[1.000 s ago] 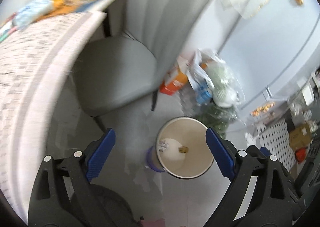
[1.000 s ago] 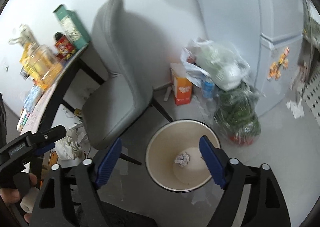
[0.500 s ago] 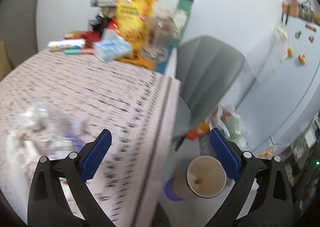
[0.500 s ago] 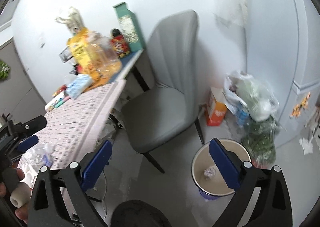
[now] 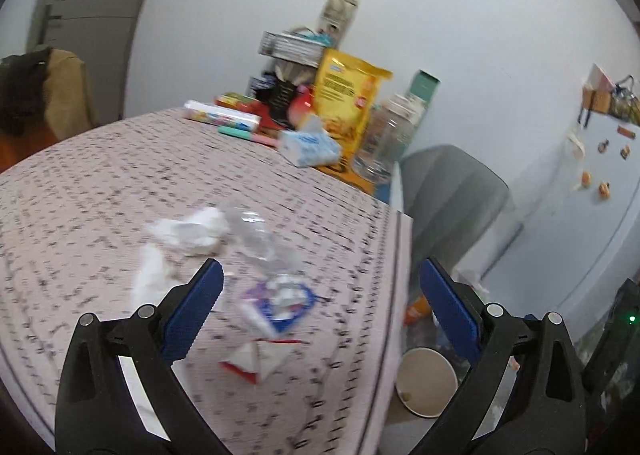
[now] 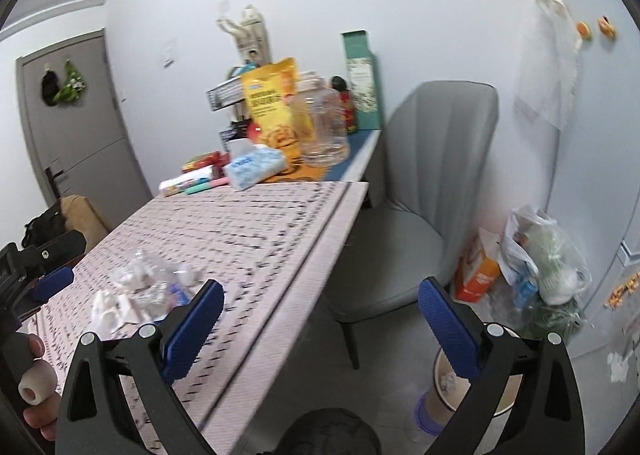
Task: Collect trash
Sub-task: 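Move both tools back over the table toward the remaining trash, then grasp the white face mask with the left tool and lift it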
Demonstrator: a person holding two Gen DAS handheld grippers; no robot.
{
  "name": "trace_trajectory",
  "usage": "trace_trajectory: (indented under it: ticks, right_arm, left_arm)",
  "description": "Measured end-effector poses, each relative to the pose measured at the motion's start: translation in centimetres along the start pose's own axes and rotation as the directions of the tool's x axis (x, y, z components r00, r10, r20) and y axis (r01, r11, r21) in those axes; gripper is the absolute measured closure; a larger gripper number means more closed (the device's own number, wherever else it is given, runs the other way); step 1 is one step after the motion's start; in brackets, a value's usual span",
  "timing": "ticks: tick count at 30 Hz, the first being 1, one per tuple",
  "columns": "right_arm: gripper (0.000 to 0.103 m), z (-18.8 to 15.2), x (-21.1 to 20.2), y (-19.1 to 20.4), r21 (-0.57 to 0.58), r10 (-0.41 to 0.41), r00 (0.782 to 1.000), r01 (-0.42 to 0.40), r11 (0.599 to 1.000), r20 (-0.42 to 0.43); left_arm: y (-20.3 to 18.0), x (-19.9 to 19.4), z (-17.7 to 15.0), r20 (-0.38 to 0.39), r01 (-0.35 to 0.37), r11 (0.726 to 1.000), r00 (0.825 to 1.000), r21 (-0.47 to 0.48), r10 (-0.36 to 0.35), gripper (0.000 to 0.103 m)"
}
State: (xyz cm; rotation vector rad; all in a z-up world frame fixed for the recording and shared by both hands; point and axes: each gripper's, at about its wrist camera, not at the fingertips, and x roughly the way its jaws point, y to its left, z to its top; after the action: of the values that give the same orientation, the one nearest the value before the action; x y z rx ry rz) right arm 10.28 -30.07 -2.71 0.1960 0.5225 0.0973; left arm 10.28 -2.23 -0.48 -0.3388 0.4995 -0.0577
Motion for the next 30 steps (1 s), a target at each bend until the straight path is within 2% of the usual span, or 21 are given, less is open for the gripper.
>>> trace_trajectory:
  ticks: [5, 8, 20, 30]
  right_arm:
    - [0.008, -0.5, -0.2, 2.4, -0.043, 0.033, 0.999, -0.033, 0.999, 0.012]
    - [0.008, -0.7, -0.2, 3.6, -0.066, 0.055, 0.998, -0.055, 0.996, 0.004]
    - [0.008, -2.1, -0.1, 7.1, -0.118, 0.153, 0.986, -0.160, 0.980, -0.064]
    - [0.008, -4.2, 0.1, 9.5, -0.182, 0.212, 0.960, -0.245, 0.952, -0.183]
  left_arm:
    - [2.3, -2.6, -0.6, 0.036, -0.051, 0.999, 0.998, 0.010, 0.051, 0.006]
    - [3.5, -3.6, -1.1, 0.032, -0.075, 0.997, 0.997, 0.022, 0.074, 0.006]
    - [7.0, -5.5, -4.3, -0.045, -0.131, 0.991, 0.990, 0.025, 0.132, 0.006]
    - [9.1, -3.9, -7.3, -0.180, -0.096, 0.995, 0.980, -0.027, 0.089, 0.006]
